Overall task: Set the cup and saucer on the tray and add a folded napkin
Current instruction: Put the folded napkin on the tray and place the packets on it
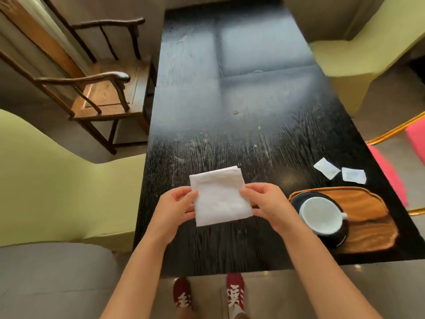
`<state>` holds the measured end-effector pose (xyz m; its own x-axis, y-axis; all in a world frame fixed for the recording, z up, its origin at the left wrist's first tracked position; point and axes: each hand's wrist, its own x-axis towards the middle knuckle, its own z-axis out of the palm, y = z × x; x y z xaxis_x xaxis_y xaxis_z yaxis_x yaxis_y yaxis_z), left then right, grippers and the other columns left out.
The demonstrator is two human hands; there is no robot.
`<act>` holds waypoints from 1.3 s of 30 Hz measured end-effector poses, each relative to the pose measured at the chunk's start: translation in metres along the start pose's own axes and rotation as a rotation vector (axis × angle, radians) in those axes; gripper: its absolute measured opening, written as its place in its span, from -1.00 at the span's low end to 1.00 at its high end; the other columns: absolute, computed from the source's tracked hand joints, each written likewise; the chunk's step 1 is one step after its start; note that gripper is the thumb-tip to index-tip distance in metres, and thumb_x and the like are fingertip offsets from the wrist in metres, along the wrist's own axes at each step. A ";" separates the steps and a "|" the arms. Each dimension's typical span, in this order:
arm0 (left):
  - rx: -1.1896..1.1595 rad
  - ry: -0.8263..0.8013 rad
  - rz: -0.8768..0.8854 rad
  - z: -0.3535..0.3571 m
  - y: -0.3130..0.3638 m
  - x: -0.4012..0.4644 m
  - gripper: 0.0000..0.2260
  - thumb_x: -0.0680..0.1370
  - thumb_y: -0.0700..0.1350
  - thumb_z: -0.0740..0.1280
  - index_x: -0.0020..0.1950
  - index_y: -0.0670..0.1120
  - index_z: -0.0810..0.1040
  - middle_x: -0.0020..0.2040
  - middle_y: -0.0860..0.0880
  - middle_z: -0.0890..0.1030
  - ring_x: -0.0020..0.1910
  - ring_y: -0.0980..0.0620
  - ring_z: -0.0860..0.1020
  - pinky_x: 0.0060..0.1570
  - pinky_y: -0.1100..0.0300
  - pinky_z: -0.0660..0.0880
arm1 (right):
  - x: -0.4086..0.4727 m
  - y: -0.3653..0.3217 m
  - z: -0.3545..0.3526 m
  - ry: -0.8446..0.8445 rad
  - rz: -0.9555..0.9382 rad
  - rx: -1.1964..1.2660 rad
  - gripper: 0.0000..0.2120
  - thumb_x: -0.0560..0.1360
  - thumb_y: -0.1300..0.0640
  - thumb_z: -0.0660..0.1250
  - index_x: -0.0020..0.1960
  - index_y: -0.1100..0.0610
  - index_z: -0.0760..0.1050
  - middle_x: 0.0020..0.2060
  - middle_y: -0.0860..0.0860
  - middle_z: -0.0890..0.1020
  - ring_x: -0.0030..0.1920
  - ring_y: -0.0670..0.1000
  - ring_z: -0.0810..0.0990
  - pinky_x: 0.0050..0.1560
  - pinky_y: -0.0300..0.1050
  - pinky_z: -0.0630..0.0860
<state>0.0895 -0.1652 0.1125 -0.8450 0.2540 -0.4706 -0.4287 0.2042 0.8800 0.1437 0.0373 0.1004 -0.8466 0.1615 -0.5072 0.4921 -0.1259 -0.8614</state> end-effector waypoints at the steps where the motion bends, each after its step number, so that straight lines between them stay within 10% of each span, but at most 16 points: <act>1: -0.010 -0.026 0.011 0.003 0.008 -0.006 -0.84 0.56 -0.17 0.26 0.10 -0.10 0.56 -0.02 -0.08 0.69 -0.06 -0.01 0.67 -0.12 0.15 0.60 | -0.008 -0.008 -0.005 0.015 -0.024 -0.013 -0.86 0.51 0.22 0.29 0.01 0.15 0.60 -0.13 0.03 0.69 -0.16 -0.07 0.68 -0.31 -0.25 0.57; 24: 0.004 -0.153 0.198 0.127 0.014 -0.122 -0.85 0.51 -0.22 0.35 -0.02 0.00 0.62 -0.12 0.04 0.71 -0.13 0.09 0.67 -0.26 0.27 0.59 | -0.185 0.013 -0.099 0.316 -0.134 0.058 -0.83 0.53 0.24 0.25 0.06 0.21 0.57 -0.12 0.03 0.66 -0.11 -0.04 0.63 -0.17 -0.15 0.61; 35: 0.146 0.060 0.301 0.316 -0.003 -0.080 -0.87 0.47 -0.27 0.33 -0.18 -0.04 0.53 -0.17 -0.03 0.64 -0.13 0.04 0.61 -0.15 0.08 0.57 | -0.145 0.027 -0.283 0.306 -0.130 0.034 -0.84 0.50 0.29 0.27 0.00 0.15 0.59 -0.08 0.05 0.67 -0.13 -0.03 0.64 -0.24 -0.15 0.61; 39: 0.203 0.046 0.216 0.379 -0.022 -0.066 -0.76 0.51 -0.29 0.26 -0.08 0.05 0.56 -0.04 0.05 0.62 0.00 0.09 0.56 -0.04 0.26 0.48 | -0.117 0.046 -0.341 0.306 -0.090 -0.065 -0.81 0.46 0.31 0.32 -0.16 0.05 0.60 -0.13 0.07 0.68 -0.08 0.05 0.65 0.01 0.16 0.58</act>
<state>0.2756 0.1718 0.0996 -0.9252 0.2699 -0.2667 -0.1690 0.3361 0.9266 0.3345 0.3460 0.1111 -0.7918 0.4568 -0.4055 0.4387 -0.0367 -0.8979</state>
